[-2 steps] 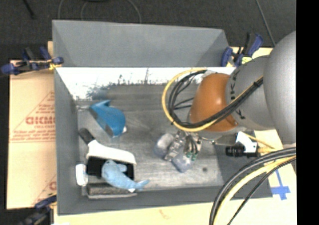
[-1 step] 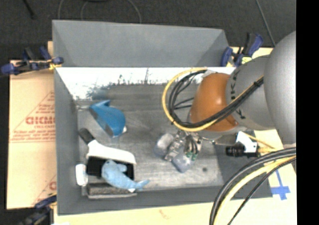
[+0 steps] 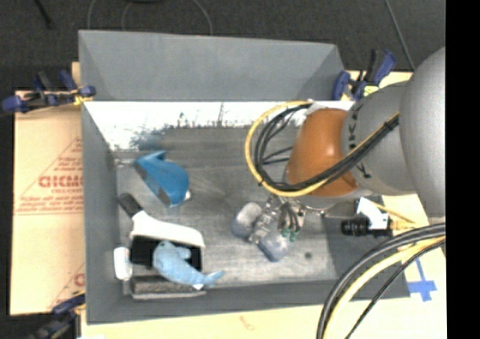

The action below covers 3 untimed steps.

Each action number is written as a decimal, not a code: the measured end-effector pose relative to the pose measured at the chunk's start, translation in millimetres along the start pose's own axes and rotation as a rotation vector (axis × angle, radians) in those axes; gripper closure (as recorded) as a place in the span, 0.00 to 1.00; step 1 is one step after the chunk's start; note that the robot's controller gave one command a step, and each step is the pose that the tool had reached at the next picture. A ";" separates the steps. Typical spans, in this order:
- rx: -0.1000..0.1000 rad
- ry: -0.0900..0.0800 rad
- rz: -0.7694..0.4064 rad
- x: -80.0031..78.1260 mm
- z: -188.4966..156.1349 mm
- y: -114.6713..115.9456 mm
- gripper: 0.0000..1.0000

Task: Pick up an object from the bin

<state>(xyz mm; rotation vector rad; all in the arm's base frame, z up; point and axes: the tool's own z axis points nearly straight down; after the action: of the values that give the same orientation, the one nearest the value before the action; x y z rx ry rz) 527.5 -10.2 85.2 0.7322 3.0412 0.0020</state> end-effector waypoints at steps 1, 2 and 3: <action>0.003 0.009 -0.002 1.1 -9.5 -0.5 1.00; 0.003 0.010 -0.003 0.9 -20.9 -0.3 1.00; 0.003 0.010 -0.003 0.9 -30.5 -0.1 1.00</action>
Offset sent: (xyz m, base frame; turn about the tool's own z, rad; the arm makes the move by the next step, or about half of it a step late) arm 0.0001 0.0000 0.0069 0.0000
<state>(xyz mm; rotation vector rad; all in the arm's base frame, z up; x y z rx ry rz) 526.3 -9.8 115.7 0.7298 3.0527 0.0012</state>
